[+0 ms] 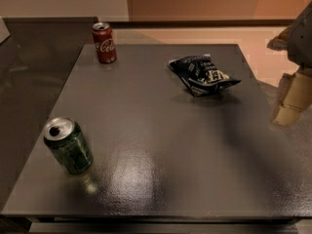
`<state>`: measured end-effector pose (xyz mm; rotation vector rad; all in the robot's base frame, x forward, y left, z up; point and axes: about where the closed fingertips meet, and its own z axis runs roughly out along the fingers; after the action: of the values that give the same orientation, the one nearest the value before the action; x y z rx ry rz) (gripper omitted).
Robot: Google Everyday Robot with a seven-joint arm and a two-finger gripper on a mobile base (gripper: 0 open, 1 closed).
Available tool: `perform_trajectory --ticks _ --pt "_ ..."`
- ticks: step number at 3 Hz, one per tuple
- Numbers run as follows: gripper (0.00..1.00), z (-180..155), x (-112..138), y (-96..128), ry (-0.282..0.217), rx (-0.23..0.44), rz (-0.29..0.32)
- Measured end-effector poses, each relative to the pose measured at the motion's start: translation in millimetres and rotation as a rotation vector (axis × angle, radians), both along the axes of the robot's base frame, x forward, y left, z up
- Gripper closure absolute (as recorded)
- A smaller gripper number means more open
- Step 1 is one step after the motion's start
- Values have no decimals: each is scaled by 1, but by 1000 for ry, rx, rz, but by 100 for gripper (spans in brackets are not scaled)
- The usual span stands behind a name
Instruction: Pick coke can
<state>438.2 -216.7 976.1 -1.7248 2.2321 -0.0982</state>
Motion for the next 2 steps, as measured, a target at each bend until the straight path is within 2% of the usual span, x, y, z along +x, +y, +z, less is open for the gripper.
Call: perform_trajectory --ticks 1,2 --pt "0 1 1 1 -8 -2 0" --pt "0 -3 19 14 -15 16 15"
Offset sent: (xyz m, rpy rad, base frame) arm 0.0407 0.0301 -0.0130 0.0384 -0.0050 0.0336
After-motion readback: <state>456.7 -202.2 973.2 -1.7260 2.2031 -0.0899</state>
